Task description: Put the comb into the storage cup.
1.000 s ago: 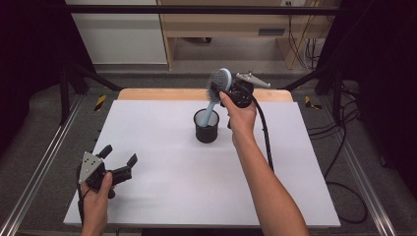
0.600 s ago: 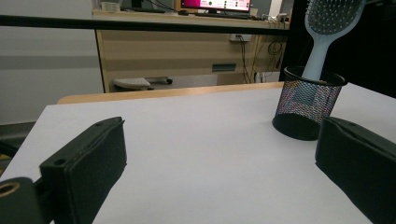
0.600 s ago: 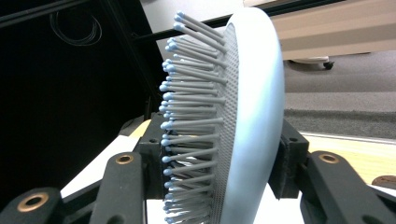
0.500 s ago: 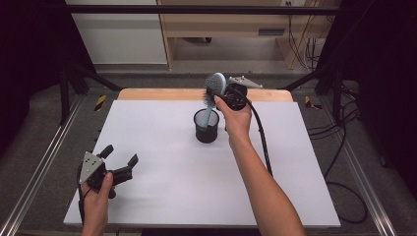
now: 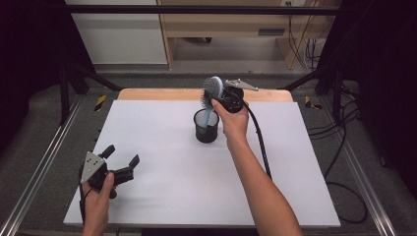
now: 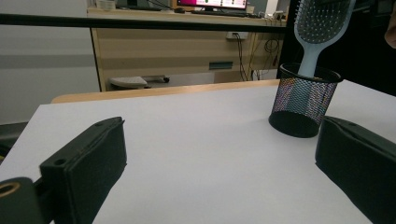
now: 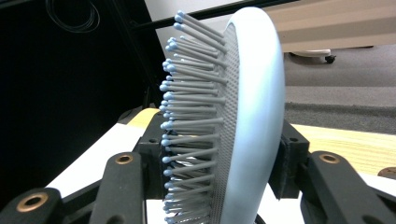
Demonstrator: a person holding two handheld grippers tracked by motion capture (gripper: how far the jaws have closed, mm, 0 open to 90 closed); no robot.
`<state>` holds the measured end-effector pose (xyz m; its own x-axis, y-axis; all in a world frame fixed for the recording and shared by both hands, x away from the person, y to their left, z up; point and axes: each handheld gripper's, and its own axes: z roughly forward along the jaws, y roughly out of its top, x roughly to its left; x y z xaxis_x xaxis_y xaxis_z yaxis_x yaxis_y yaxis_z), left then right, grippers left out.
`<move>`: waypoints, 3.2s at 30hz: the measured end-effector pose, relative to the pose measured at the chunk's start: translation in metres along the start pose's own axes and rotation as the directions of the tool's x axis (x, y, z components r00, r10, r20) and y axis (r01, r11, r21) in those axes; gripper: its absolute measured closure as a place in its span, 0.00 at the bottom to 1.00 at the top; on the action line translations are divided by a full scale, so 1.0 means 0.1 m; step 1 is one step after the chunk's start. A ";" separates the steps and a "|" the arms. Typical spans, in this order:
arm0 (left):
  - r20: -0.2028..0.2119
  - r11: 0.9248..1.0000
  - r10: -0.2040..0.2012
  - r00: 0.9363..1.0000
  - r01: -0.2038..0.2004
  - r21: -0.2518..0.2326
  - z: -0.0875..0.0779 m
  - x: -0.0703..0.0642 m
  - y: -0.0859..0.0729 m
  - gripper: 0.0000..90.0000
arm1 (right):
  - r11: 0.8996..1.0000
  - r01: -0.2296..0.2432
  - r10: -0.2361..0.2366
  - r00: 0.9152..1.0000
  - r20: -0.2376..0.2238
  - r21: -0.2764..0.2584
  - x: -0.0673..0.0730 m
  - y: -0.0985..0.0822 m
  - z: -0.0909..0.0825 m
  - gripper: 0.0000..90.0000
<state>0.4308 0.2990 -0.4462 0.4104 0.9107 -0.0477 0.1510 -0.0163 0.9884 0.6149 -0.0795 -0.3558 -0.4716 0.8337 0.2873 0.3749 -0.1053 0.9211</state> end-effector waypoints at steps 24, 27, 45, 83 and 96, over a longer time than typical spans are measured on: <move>0.015 1.000 0.009 1.000 -0.009 0.015 0.03 -0.03 -0.02 0.02 | 1.000 -0.016 0.016 1.000 0.005 0.025 -0.03 -0.15 0.11 0.56; 0.015 1.000 0.011 1.000 -0.011 0.015 0.04 -0.03 -0.02 0.02 | 1.000 -0.017 0.017 1.000 0.004 0.025 -0.03 -0.15 0.11 0.55; 0.017 1.000 0.013 1.000 -0.013 0.019 0.04 -0.03 -0.02 0.02 | 0.996 -0.086 0.085 0.996 0.022 0.020 -0.19 -0.18 0.06 0.53; 0.022 1.000 0.012 1.000 -0.012 0.020 0.04 -0.03 -0.02 0.02 | 0.991 -0.124 0.121 0.991 0.056 0.046 -0.35 -0.20 0.02 0.47; 0.022 1.000 0.010 1.000 -0.010 0.019 0.04 -0.03 -0.02 0.02 | 0.986 -0.144 0.140 0.989 0.052 0.079 -0.36 -0.25 0.03 0.37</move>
<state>0.4331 0.2950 -0.4484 0.4315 0.9012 -0.0412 0.1640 -0.0334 0.9859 0.6252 -0.1052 -0.3898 -0.3721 0.8378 0.3996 0.5006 -0.1813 0.8465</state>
